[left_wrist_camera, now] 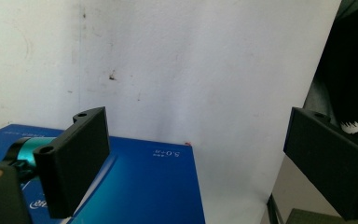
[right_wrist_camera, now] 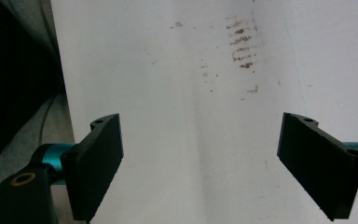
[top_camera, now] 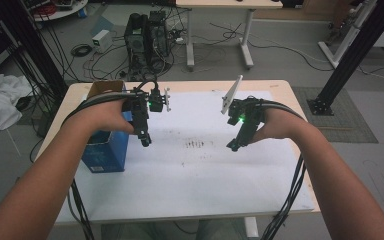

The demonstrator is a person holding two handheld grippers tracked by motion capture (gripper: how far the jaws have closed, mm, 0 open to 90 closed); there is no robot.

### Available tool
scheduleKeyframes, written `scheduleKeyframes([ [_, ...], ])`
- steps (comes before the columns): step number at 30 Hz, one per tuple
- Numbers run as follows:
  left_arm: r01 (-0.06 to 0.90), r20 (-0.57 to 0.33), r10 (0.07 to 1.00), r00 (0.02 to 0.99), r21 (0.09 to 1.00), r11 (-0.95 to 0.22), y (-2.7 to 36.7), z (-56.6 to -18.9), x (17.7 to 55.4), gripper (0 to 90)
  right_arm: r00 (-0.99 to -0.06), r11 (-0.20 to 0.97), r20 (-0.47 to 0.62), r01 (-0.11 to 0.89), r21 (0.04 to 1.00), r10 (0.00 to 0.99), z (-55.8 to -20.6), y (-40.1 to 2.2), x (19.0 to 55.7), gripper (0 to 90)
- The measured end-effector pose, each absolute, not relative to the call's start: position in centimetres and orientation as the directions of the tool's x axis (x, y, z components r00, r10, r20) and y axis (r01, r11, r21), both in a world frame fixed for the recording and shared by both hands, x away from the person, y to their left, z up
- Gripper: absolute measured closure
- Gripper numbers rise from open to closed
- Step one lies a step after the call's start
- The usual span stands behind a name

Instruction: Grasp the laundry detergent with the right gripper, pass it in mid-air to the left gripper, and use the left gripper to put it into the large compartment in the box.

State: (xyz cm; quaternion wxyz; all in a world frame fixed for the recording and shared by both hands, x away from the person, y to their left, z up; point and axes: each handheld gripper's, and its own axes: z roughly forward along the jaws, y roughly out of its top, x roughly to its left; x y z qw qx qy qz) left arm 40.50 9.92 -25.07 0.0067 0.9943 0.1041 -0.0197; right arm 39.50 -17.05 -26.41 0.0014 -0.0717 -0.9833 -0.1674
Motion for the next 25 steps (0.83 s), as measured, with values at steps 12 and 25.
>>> scheduleKeyframes([
  [12,0.182,-0.051,0.181,0.982,0.005,-0.983,10.06,-25.15,40.28,7.0,-0.988,0.972,0.030,0.155,0.173,0.153,-26.90,-16.67,39.41,13.5],
  [25,0.183,-0.054,0.182,0.982,0.016,-0.983,10.08,-25.33,40.12,7.0,-0.988,0.979,-0.001,0.150,0.141,0.152,-26.34,-16.57,39.48,13.5],
])
